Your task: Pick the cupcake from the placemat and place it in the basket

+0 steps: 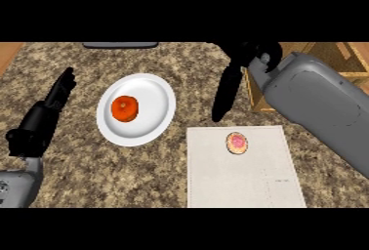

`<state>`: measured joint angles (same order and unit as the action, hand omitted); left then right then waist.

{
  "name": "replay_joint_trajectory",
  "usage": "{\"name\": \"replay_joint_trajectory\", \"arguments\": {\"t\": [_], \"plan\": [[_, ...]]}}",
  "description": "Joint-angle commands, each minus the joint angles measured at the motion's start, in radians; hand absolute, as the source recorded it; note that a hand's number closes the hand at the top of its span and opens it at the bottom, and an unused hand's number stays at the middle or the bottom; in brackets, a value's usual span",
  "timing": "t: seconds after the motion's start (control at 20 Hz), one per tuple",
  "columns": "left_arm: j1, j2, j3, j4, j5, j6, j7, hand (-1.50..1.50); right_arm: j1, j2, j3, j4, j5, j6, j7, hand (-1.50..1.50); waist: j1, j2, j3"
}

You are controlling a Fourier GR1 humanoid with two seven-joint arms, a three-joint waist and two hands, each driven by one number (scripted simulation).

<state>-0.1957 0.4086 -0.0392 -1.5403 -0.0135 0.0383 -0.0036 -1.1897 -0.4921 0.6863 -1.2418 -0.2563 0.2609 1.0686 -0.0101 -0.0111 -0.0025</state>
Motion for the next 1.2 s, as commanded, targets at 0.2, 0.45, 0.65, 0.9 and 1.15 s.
{"name": "replay_joint_trajectory", "arguments": {"t": [0.2,0.45,0.65,0.9,1.15], "plan": [[0.019,0.004,0.033,0.005,0.007,-0.022,-0.042,0.0,0.053,-0.055,0.009,-0.041,-0.068,0.129,0.137,-1.5,0.007,0.007,0.002],[0.022,-0.028,-0.004,-0.039,-0.012,-0.02,0.01,0.0,0.112,-0.03,0.056,-0.056,-0.037,0.127,0.119,-1.5,0.009,0.008,0.002],[0.014,-0.043,-0.001,-0.006,-0.034,-0.005,-0.01,0.0,0.154,-0.004,0.088,-0.009,-0.03,0.127,0.109,-1.5,0.011,0.01,0.002],[0.019,-0.038,0.009,-0.043,-0.027,-0.025,0.02,0.0,0.207,-0.003,0.115,-0.008,0.011,0.13,0.102,-1.5,0.013,0.008,0.002],[-0.052,-0.035,0.053,0.04,-0.026,-0.036,0.006,0.0,0.304,0.013,0.13,-0.072,0.104,0.076,0.076,-1.5,0.002,0.009,0.002]]}}
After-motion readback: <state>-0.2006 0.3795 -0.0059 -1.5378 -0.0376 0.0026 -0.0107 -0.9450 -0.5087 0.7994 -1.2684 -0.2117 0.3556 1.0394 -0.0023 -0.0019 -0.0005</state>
